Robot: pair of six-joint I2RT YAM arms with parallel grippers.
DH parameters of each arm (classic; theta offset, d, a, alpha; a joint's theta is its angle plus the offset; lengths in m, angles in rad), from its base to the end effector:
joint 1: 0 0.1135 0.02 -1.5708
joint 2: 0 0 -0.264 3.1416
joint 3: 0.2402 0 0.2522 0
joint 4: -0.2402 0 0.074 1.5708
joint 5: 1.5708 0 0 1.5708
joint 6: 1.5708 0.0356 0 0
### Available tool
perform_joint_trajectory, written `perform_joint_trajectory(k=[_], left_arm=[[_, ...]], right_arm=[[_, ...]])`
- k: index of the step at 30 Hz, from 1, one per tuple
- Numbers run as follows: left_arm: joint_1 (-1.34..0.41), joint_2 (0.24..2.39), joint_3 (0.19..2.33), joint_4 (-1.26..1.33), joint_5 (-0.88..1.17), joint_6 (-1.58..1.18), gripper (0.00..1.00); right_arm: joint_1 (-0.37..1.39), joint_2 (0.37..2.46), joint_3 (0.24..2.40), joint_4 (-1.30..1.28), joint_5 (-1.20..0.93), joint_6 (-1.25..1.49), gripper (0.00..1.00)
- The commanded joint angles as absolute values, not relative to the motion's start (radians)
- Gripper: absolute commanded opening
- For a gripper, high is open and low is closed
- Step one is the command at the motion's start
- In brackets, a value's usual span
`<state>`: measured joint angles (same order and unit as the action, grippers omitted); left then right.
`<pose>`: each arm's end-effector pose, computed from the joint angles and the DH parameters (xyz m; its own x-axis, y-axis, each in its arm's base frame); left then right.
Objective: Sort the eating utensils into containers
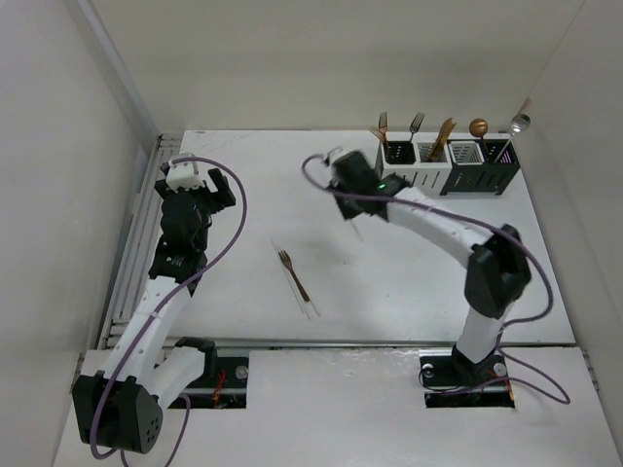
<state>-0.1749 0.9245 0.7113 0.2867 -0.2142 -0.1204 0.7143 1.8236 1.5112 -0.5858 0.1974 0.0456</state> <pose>0.2195 -0.0311 0.3391 0.0764 -0.1327 -0.9882 -0.0297 0.9904 -0.1353 0.3109 0.2603 0.2657 -0.6155 -0.4745 -0.6294 -0.5225 0.8434 -0.1249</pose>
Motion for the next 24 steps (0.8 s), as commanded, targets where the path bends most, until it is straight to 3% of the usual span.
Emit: perform_joint_trajectory(k=[1, 6, 12, 24], left_arm=[[-0.178, 0.917, 0.748, 0.322, -0.221, -0.104, 0.80], [-0.167, 0.936, 0.759, 0.302, -0.221, -0.095, 0.80], [-0.137, 0.982, 0.818, 0.284, -0.221, -0.075, 0.80], [-0.137, 1.060, 0.923, 0.150, -0.187, -0.034, 0.77]], right_arm=[[0.532, 1.642, 1.589, -0.441, 0.172, -0.026, 0.00], [0.286, 1.525, 1.516, -0.172, 0.117, -0.100, 0.00], [-0.006, 1.620, 1.535, 0.075, 0.002, -0.123, 0.00], [-0.149, 1.997, 1.721, 0.253, -0.061, -0.109, 0.00]])
